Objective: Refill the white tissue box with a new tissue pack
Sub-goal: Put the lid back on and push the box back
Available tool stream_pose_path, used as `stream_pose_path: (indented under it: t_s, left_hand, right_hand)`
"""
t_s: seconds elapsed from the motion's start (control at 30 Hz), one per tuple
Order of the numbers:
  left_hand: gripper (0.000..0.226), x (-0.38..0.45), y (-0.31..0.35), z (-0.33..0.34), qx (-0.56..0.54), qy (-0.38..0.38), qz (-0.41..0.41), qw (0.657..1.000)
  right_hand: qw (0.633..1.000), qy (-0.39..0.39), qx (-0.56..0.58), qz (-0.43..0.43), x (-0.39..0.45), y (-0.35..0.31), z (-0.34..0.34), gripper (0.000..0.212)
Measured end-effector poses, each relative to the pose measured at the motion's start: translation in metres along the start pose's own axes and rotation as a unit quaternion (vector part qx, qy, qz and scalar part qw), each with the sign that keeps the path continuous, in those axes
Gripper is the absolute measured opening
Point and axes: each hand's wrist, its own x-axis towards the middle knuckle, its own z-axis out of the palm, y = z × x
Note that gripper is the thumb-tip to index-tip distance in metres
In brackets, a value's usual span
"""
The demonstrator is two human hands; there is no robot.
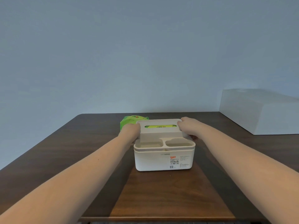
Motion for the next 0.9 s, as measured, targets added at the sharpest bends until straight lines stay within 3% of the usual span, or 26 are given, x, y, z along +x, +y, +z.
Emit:
stream_pose_path:
  t_s: [0.17,0.3,0.33,0.67,0.9]
  left_hand:
    - [0.033,-0.025,-0.011,-0.019,-0.041,-0.082,-0.002,0.996]
    - [0.008,-0.031,-0.019,-0.03,-0.014,-0.135,0.011,0.991]
    - [0.011,-0.033,-0.022,-0.031,-0.007,-0.138,0.017,0.99]
    - [0.017,-0.042,-0.043,-0.023,-0.041,-0.086,0.021,0.995]
    - [0.015,-0.042,-0.045,-0.016,0.005,-0.06,0.004,0.998]
  right_hand:
    - [0.996,-0.02,0.088,-0.005,-0.019,0.02,-0.002,0.034]
    - [0.989,-0.064,0.136,-0.013,-0.046,0.039,-0.008,0.027]
    - [0.989,-0.066,0.129,-0.02,-0.05,0.044,-0.008,0.025]
    - [0.991,-0.026,0.132,-0.006,-0.058,0.051,0.007,0.031]
    - [0.994,-0.043,0.098,0.006,-0.061,0.048,0.012,0.031]
